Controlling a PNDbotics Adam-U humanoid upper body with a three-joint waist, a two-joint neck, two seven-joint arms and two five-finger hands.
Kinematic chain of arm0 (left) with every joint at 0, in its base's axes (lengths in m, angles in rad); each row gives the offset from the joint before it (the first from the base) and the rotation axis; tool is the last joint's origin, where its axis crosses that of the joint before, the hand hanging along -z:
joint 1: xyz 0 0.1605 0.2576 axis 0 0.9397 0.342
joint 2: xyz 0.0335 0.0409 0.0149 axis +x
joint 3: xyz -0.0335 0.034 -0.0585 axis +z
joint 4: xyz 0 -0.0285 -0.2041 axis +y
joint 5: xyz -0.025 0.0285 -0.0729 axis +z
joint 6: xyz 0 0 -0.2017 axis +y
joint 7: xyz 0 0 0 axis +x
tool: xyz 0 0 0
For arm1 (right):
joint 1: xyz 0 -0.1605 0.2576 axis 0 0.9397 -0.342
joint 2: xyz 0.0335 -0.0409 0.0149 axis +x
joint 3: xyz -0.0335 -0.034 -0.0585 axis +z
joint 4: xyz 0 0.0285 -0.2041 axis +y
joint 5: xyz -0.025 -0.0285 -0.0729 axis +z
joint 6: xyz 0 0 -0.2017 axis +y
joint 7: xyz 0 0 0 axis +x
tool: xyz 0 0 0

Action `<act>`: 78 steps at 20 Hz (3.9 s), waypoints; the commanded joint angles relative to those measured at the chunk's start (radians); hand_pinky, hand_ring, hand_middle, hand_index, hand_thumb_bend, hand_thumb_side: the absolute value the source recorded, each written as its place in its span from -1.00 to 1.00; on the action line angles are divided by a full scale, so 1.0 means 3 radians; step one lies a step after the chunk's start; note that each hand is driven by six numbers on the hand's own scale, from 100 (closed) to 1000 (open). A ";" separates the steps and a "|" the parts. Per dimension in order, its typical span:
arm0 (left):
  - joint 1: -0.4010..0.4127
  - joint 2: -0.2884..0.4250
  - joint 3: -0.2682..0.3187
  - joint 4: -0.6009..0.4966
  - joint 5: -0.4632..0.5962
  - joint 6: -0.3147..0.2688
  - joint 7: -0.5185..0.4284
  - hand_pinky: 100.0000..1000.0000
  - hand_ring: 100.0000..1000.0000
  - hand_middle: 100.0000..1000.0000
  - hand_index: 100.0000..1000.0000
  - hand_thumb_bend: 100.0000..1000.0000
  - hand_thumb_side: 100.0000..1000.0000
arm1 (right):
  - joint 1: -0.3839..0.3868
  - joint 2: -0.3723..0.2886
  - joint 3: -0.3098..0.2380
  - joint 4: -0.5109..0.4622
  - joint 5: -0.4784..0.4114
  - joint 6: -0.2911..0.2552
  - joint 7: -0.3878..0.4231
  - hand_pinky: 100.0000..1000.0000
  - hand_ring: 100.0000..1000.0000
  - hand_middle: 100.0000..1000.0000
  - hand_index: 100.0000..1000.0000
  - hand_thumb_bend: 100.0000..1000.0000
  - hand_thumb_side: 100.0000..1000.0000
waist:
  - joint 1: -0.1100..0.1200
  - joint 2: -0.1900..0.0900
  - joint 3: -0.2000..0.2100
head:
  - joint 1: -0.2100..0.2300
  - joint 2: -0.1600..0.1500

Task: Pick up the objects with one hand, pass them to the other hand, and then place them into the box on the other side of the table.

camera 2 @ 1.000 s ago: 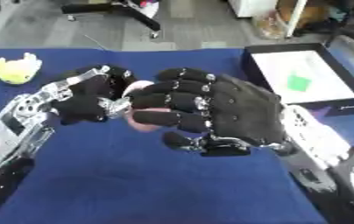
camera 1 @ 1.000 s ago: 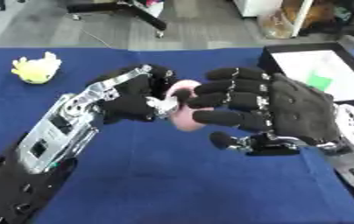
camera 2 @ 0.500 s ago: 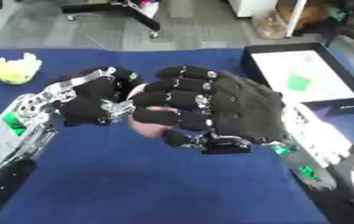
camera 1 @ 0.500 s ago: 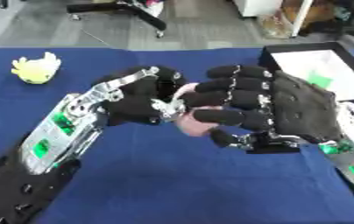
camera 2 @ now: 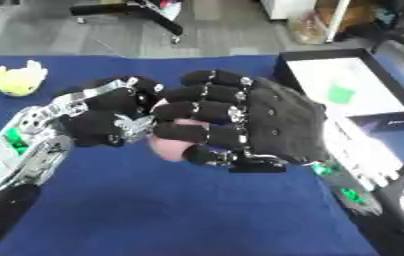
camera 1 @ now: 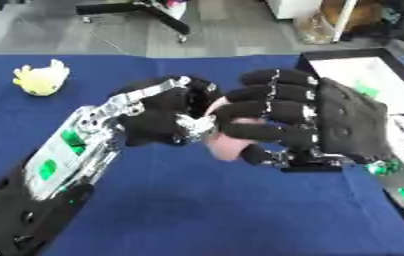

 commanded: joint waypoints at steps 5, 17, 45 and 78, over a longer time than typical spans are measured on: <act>-0.0072 0.0003 0.0022 -0.0099 0.0050 0.0000 0.0004 -0.18 -0.28 -0.46 -0.02 -1.00 -0.81 | -0.0005 -0.0081 -0.0007 -0.0069 0.0095 0.0031 -0.0164 0.52 0.48 0.51 0.82 -0.96 -1.00 | -0.0002 -0.0050 0.0005 | 0.0000 0.0006; -0.0087 0.0062 0.0038 -0.0151 0.0185 -0.0129 -0.0069 -0.12 -0.18 -0.43 0.00 -1.00 -0.82 | 0.0073 -0.0124 0.0042 -0.0069 0.0008 0.0052 -0.0389 0.39 0.33 0.37 0.70 -1.00 -1.00 | 0.0000 -0.0049 0.0001 | 0.0003 -0.0003; -0.0032 0.0045 0.0075 -0.0101 0.0312 -0.0270 -0.0087 -0.05 -0.11 -0.34 0.11 -1.00 -0.94 | 0.0116 -0.0110 0.0034 -0.0069 -0.0450 0.0245 -0.0902 -0.42 -0.41 -0.80 -0.45 -1.00 -1.00 | -0.0004 -0.0045 0.0011 | -0.0016 0.0017; 0.0836 0.0273 0.1297 0.0317 -0.0445 -0.0913 0.1347 0.10 0.26 0.03 0.47 0.01 0.31 | 0.0760 -0.1201 -0.1168 0.0459 -0.1763 0.2059 -0.0866 -0.55 -0.53 -1.00 -0.72 -1.00 -0.59 | -0.0025 -0.0005 0.0075 | -0.0387 -0.0118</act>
